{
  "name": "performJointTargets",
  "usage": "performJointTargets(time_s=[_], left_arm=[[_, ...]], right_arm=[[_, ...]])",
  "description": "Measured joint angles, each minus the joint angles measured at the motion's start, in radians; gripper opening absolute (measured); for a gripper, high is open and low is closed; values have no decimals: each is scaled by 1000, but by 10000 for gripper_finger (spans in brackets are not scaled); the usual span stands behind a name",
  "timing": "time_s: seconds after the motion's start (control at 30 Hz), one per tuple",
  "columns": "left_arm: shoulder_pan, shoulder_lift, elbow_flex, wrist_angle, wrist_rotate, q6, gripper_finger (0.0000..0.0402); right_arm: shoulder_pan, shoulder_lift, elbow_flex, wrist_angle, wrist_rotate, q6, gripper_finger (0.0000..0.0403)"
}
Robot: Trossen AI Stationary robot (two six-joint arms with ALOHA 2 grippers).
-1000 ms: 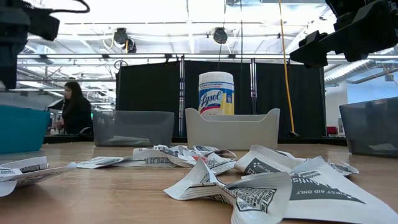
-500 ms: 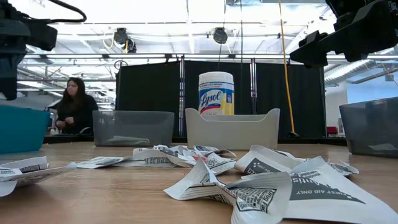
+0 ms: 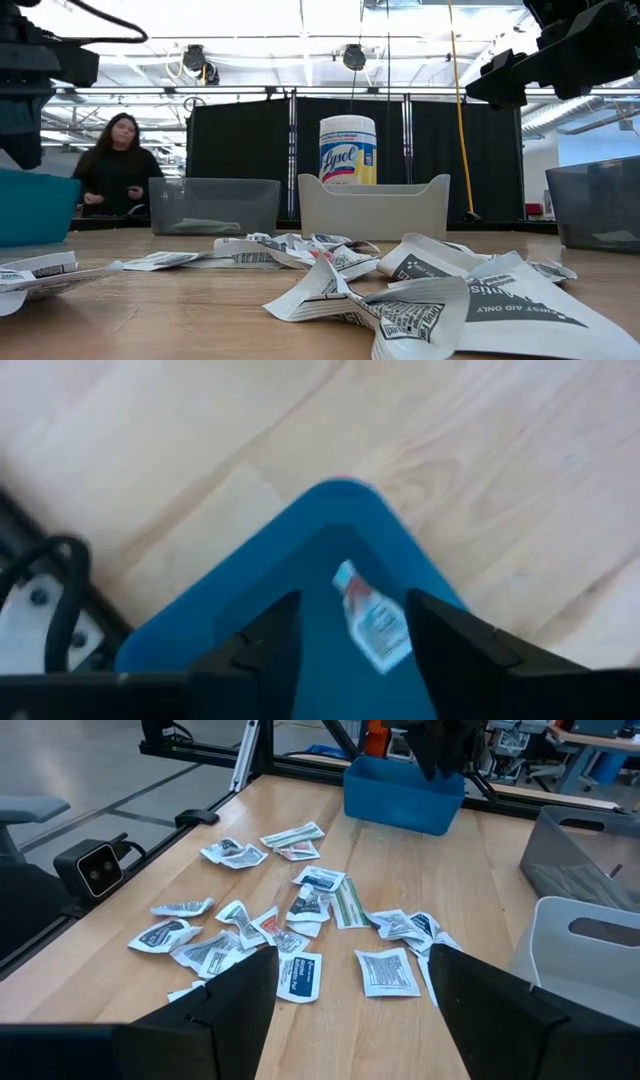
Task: Pick & Place First Aid Supplies
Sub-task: Put the blue alcohol pad into the bottom black bin
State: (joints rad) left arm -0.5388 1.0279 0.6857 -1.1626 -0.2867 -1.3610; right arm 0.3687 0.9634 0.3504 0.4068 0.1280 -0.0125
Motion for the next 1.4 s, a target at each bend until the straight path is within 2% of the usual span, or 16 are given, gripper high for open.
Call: performJointTargets(time_s=[0.2, 0.37, 0.47, 0.57, 0.7, 0.83, 0.93, 1.03, 1.13, 1.3, 1.4], left_arm=[[47, -2, 2, 5, 34, 44, 197], [78, -2, 20, 3, 52, 69, 177], [91, -2, 51, 51, 32, 141, 161], [101, -2, 90, 161, -26, 285, 145], [113, -2, 111, 436, -105, 597, 128], [126, -2, 111, 717, -115, 932, 120], [133, -2, 111, 871, -116, 1096, 118], [140, -2, 111, 944, -103, 1211, 118], [148, 6, 111, 944, -103, 1292, 118], [170, 48, 110, 977, -108, 1347, 118], [193, 76, 110, 1001, -107, 1366, 118]], right_arm=[[0, 0, 0, 0, -1, 6, 254], [0, 0, 0, 0, -1, 8, 254], [0, 0, 0, 0, 0, 0, 254], [0, 0, 0, 2, 1, -33, 254], [0, 0, 0, 25, 1, -53, 254], [0, 0, 0, 50, 0, -56, 254], [-8, 0, 0, 59, -2, -56, 254], [-20, 0, 0, 63, -1, -53, 254], [-34, 0, 1, 91, -8, -56, 254], [-75, 0, 51, 79, -103, -86, 254], [-90, 0, 97, 4, -105, -106, 254]])
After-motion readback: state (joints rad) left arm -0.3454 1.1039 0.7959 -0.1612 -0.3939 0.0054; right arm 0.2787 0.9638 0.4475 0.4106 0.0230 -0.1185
